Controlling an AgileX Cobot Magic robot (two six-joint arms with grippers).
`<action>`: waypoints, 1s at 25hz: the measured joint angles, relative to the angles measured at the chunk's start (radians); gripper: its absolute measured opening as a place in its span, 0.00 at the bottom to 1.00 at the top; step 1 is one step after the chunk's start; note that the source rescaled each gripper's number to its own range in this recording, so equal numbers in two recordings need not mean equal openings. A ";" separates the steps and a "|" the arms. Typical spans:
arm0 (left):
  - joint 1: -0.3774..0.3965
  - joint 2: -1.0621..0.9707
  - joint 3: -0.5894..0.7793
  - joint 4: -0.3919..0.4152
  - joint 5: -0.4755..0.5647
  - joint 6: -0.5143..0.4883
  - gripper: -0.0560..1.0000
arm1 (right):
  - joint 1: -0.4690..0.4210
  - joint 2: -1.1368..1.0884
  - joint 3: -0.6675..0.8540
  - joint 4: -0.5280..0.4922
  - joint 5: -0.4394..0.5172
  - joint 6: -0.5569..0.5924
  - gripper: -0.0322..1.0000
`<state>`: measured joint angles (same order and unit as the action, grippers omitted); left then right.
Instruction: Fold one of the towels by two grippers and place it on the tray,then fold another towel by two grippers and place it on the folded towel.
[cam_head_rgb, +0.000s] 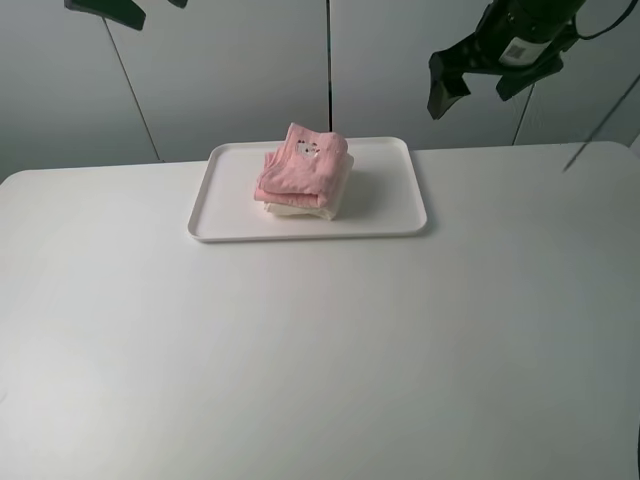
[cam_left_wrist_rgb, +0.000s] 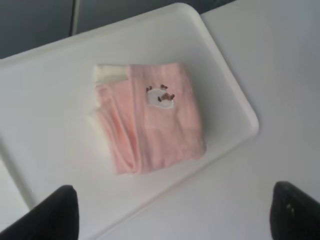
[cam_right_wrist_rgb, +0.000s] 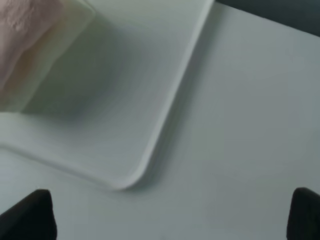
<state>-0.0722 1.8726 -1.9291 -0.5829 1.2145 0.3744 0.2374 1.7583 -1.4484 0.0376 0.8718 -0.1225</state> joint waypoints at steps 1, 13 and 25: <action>0.014 -0.038 0.052 0.000 -0.002 0.019 0.99 | 0.000 -0.076 0.093 -0.012 -0.035 0.010 1.00; 0.148 -0.687 0.812 0.045 -0.137 0.150 0.99 | 0.000 -0.909 0.722 -0.090 0.041 0.109 1.00; 0.151 -1.329 1.186 0.327 -0.085 -0.076 0.99 | 0.001 -1.551 0.775 -0.095 0.281 0.161 1.00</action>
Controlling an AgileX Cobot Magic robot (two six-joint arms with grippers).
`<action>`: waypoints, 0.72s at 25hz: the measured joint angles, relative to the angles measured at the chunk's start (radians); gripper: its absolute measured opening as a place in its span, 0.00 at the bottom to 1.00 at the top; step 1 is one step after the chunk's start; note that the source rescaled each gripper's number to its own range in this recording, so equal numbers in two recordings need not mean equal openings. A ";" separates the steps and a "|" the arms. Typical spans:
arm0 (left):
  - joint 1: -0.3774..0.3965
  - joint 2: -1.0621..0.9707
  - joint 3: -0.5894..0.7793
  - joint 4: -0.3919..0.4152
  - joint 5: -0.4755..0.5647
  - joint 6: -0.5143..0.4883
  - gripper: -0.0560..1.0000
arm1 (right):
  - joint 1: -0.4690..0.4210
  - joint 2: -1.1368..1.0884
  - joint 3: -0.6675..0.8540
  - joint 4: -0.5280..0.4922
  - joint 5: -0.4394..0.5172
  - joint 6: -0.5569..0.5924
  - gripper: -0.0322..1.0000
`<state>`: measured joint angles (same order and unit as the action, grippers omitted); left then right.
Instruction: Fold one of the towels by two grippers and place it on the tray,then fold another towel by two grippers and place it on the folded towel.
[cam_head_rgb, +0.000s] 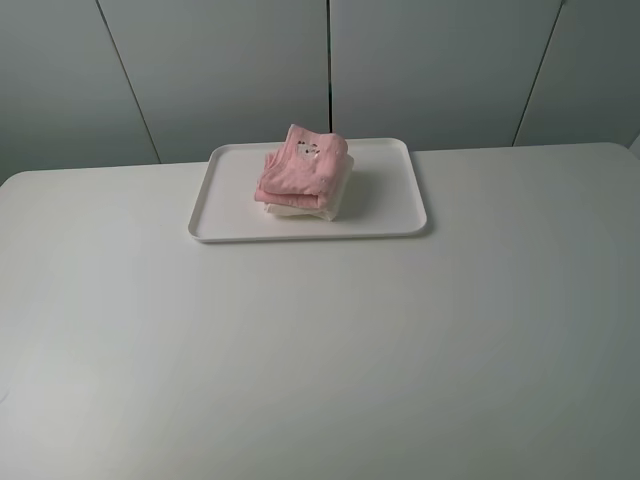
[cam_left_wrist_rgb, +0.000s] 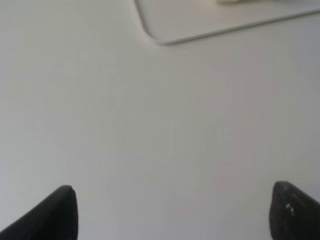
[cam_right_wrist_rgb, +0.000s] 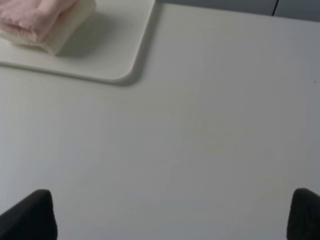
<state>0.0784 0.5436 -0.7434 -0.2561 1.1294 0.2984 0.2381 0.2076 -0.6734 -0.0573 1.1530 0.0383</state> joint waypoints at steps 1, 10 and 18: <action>0.000 -0.051 0.025 0.016 0.002 -0.014 0.99 | 0.000 -0.041 0.000 0.000 0.003 -0.005 1.00; 0.000 -0.429 0.205 0.032 -0.027 -0.110 0.99 | 0.000 -0.205 0.084 0.028 0.067 -0.047 1.00; 0.000 -0.544 0.226 0.079 -0.042 -0.191 0.99 | 0.000 -0.205 0.126 0.057 0.046 -0.080 1.00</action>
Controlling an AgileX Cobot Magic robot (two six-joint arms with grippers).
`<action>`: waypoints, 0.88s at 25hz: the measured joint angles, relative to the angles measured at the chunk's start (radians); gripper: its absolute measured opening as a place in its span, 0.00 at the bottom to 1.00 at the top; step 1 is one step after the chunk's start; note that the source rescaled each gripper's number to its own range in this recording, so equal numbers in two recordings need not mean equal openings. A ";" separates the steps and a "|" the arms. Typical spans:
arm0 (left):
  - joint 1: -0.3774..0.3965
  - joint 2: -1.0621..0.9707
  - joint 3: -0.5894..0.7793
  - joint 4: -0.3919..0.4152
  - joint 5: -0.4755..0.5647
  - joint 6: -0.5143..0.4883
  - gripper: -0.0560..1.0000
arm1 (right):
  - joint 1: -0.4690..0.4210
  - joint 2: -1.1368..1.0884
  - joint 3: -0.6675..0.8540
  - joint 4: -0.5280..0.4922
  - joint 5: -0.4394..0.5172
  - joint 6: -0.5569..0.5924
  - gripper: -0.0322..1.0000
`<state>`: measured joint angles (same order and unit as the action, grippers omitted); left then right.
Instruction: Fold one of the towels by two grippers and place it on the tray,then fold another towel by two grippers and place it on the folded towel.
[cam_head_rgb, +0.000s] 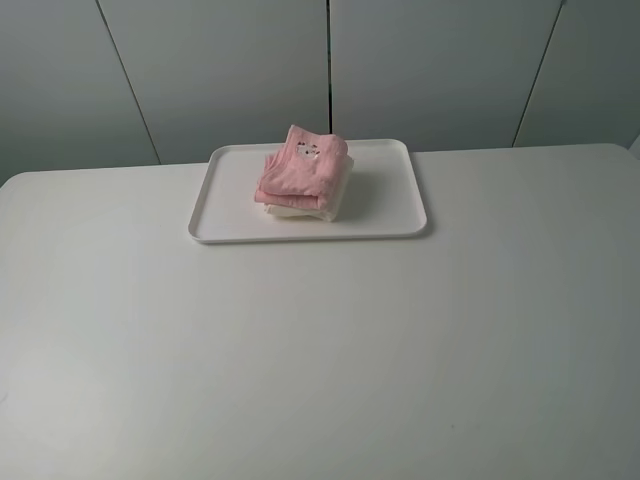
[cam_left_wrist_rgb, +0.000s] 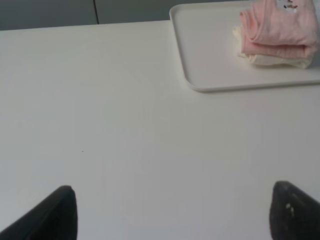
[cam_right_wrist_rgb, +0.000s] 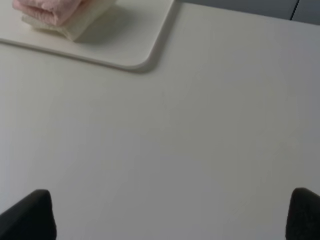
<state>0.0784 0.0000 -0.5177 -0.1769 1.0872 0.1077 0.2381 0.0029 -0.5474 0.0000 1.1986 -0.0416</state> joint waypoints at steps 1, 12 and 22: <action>0.000 0.000 0.000 0.008 0.000 -0.005 0.99 | 0.000 0.000 0.007 0.006 -0.027 -0.002 1.00; 0.000 0.000 0.004 0.128 0.000 -0.101 0.99 | 0.002 -0.003 0.035 0.062 -0.101 -0.022 1.00; 0.000 0.000 0.006 0.162 0.000 -0.116 0.99 | 0.002 -0.003 0.035 0.072 -0.101 0.003 1.00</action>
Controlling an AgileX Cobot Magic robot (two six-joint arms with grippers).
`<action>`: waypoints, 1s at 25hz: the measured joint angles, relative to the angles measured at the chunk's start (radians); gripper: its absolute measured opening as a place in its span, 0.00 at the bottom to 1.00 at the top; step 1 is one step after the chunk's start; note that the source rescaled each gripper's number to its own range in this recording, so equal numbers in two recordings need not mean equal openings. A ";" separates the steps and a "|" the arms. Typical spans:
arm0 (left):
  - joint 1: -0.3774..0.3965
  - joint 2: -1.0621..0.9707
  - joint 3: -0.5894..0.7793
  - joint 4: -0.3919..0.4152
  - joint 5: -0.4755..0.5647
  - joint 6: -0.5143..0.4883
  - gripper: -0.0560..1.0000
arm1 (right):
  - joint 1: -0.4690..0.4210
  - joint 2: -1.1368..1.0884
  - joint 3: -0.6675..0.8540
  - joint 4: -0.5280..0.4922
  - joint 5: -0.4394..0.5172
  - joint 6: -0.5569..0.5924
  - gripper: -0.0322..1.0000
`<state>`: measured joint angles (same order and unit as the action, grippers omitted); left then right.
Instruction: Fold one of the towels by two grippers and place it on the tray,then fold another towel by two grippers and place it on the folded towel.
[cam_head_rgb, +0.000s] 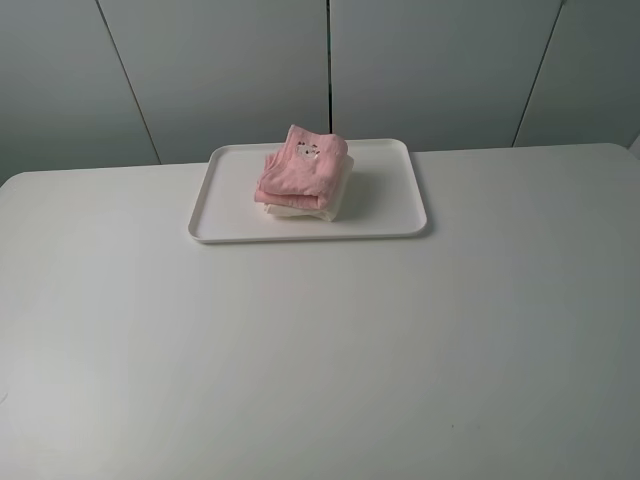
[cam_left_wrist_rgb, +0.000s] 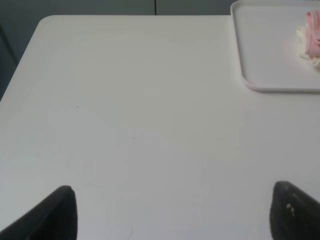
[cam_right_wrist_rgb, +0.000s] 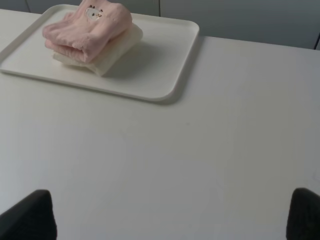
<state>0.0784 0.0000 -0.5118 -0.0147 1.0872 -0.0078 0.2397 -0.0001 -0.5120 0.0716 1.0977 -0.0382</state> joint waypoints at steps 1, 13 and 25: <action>0.000 0.000 0.000 0.002 0.000 0.000 0.99 | 0.000 0.000 0.000 0.000 0.000 0.002 1.00; 0.000 0.000 0.000 0.004 0.000 0.000 0.99 | -0.207 0.000 0.000 -0.004 0.000 0.012 1.00; 0.000 0.000 0.000 0.009 0.000 0.000 0.99 | -0.275 0.000 0.000 0.002 0.000 0.012 1.00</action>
<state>0.0784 0.0000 -0.5118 -0.0061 1.0872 -0.0078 -0.0354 -0.0001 -0.5120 0.0733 1.0977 -0.0263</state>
